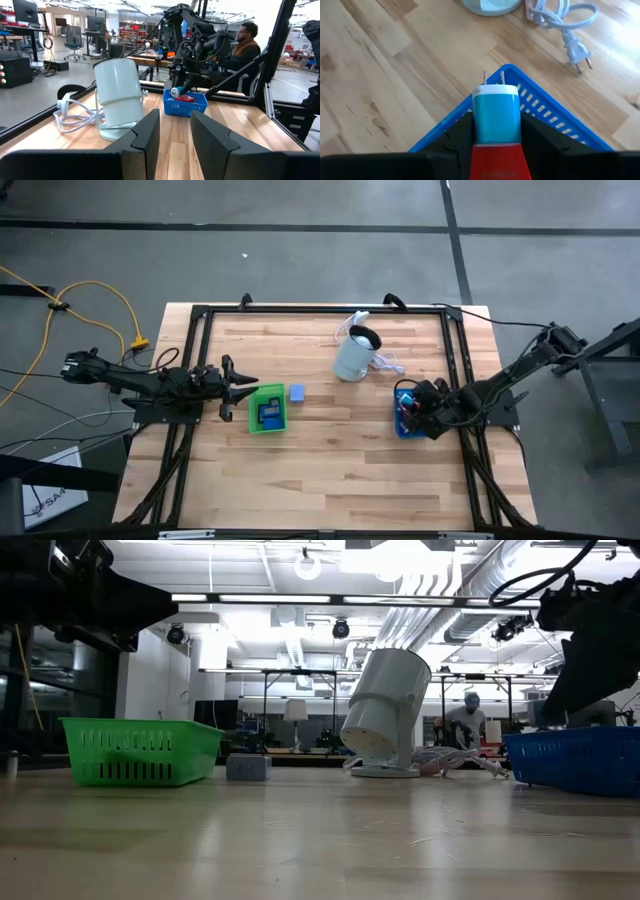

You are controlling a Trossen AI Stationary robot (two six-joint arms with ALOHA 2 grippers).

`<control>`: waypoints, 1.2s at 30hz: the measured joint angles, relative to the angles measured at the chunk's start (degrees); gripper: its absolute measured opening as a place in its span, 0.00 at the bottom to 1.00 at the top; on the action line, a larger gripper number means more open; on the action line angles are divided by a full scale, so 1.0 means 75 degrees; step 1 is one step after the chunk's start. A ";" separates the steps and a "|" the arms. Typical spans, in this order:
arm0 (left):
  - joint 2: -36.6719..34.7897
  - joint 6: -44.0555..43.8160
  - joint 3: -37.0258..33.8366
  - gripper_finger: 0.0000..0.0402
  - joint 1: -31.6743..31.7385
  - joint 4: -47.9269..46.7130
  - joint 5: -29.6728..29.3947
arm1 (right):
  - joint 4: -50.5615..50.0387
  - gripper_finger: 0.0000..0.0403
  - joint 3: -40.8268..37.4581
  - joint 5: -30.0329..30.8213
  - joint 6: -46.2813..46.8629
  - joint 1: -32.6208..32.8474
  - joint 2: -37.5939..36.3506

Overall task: Pick & Place Office items
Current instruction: Put the blue charger adapter into the blue bin

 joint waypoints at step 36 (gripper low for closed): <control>0.0000 -0.0001 0.0002 0.26 -0.0001 -0.0001 -0.0001 | 0.0446 0.33 -0.0527 0.0305 0.0402 0.0017 0.0104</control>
